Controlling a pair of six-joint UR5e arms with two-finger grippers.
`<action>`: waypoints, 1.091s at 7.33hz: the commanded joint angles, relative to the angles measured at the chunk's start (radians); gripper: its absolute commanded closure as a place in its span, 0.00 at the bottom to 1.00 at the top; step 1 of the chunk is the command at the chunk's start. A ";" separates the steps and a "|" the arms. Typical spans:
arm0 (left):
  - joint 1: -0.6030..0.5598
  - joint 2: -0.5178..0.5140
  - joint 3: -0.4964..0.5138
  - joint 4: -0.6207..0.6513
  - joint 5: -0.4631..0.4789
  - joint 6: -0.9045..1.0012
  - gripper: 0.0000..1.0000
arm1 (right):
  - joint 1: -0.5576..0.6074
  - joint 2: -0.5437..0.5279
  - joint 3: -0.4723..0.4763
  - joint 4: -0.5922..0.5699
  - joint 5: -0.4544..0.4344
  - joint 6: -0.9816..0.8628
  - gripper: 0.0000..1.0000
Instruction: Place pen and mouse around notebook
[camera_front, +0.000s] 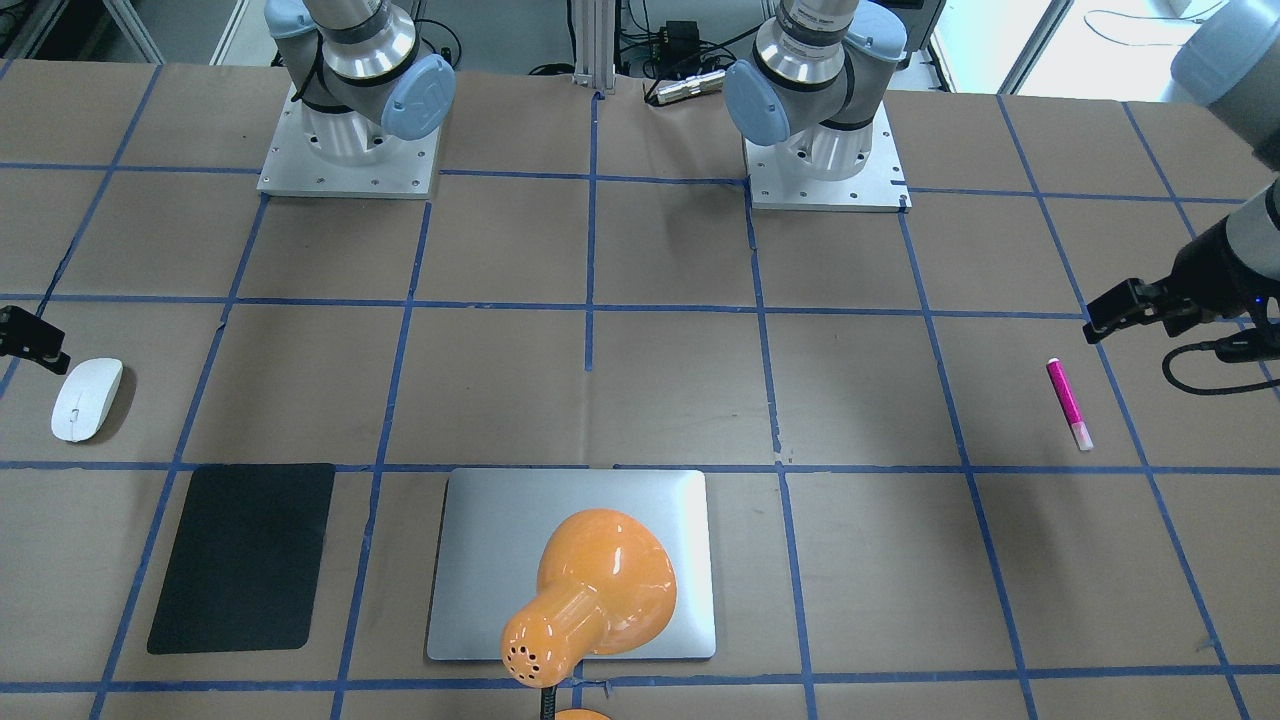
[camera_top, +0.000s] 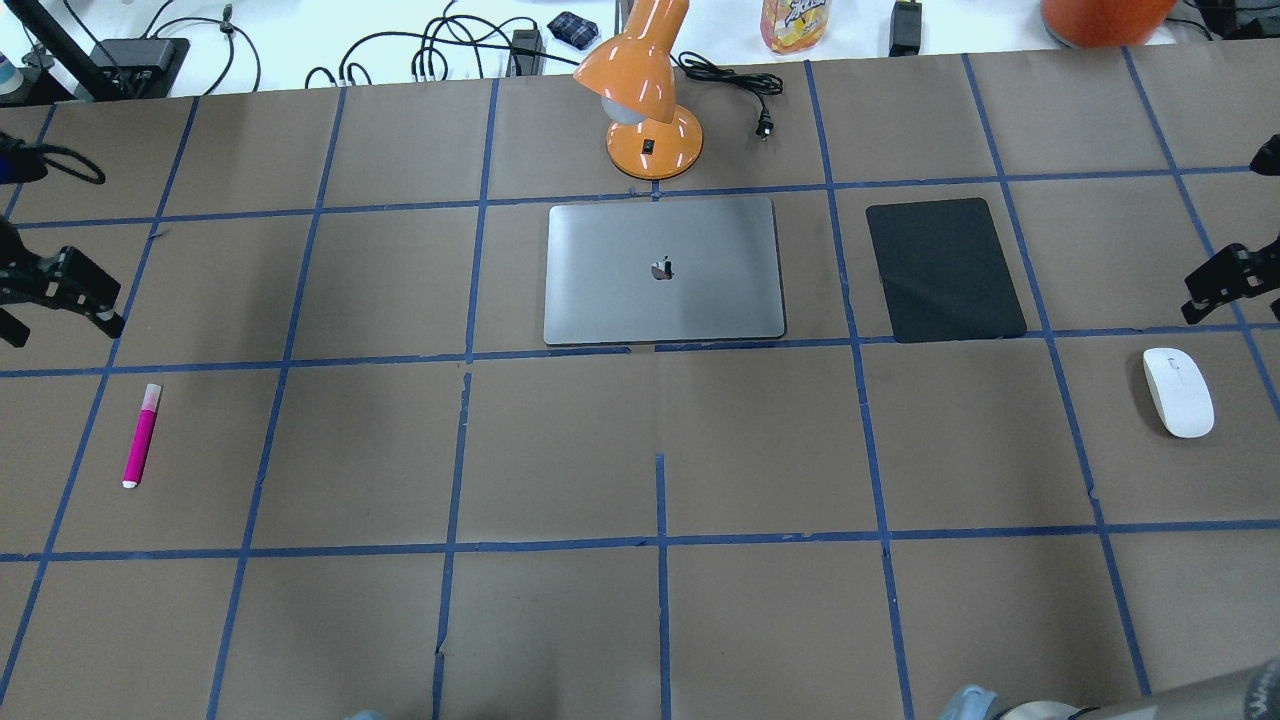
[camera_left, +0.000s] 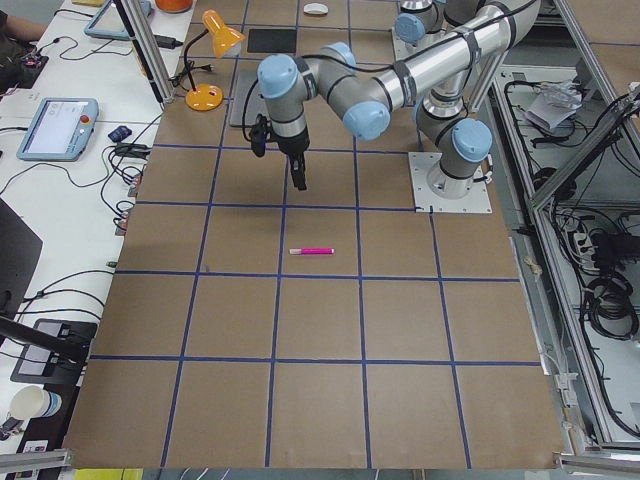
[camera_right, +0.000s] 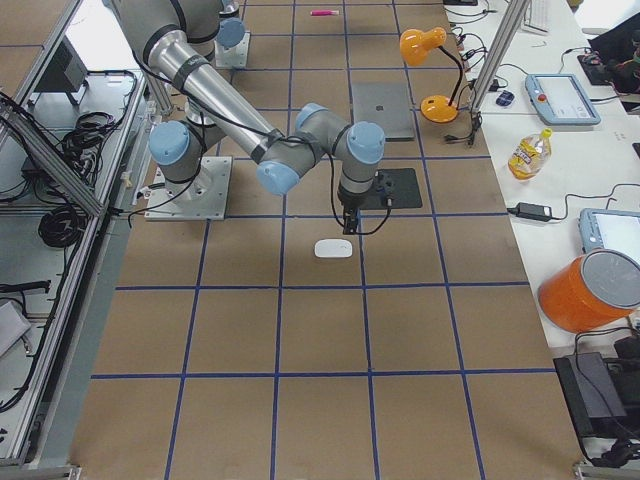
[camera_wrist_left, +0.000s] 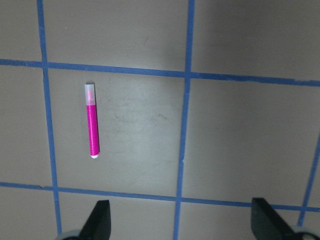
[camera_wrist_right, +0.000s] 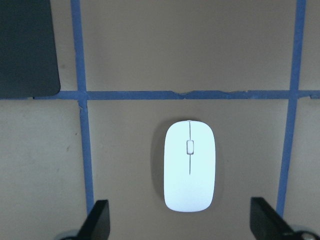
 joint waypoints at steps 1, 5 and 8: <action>0.077 -0.075 -0.189 0.398 0.002 0.108 0.00 | -0.011 0.070 0.066 -0.131 -0.003 -0.027 0.00; 0.197 -0.184 -0.303 0.548 -0.026 0.173 0.01 | -0.065 0.145 0.183 -0.357 -0.007 -0.059 0.00; 0.192 -0.224 -0.297 0.561 -0.060 0.150 0.10 | -0.065 0.155 0.184 -0.340 -0.017 -0.051 0.00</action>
